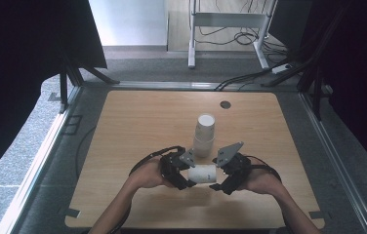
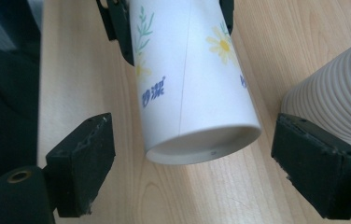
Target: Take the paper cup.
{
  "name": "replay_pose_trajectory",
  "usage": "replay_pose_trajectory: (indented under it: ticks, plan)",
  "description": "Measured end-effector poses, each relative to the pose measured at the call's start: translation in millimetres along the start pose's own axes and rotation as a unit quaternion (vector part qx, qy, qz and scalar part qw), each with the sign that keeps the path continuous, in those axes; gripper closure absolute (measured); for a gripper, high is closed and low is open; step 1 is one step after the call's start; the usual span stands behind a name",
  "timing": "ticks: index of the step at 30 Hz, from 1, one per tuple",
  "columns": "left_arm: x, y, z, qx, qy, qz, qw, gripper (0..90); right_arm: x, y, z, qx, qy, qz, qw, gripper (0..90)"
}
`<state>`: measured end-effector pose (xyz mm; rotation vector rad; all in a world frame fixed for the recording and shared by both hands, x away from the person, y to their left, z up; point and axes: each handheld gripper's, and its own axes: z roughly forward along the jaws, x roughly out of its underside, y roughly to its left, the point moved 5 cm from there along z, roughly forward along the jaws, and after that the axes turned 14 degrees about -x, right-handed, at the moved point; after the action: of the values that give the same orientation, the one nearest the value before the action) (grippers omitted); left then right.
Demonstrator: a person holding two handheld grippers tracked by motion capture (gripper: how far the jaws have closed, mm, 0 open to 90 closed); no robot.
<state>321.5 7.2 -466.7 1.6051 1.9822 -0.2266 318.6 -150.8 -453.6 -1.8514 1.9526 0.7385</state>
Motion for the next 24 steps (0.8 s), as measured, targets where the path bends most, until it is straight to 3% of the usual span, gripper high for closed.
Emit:
replay_pose_trajectory:
  ticks: [6,13,18,19,20,24]
  plan:
    - [-6.0,-2.7,1.6,0.005,0.028,0.016,0.9995,35.8,-1.6,1.1,9.2,-0.006,0.025,-0.012,0.9996,19.3]
    - [-10.3,-5.0,2.3,0.009,0.044,0.027,0.9986,35.8,-2.6,1.4,17.3,-0.016,0.042,-0.024,0.9987,26.2]
    - [-11.5,-7.4,4.9,0.013,0.055,0.041,0.9975,35.8,-2.0,2.6,23.4,-0.021,0.055,-0.024,0.9980,36.4]
    - [-11.5,-7.4,4.9,0.013,0.055,0.041,0.9975,35.8,-2.0,2.6,23.4,-0.021,0.055,-0.024,0.9980,36.4]
    - [-13.3,-12.7,7.4,0.015,0.039,0.007,0.9991,35.8,-1.4,2.1,23.5,-0.022,0.059,-0.027,0.9977,36.5]
    - [-13.6,-13.2,9.2,0.020,0.035,0.007,0.9992,35.2,0.0,3.0,23.9,-0.021,0.062,-0.019,0.9977,37.0]
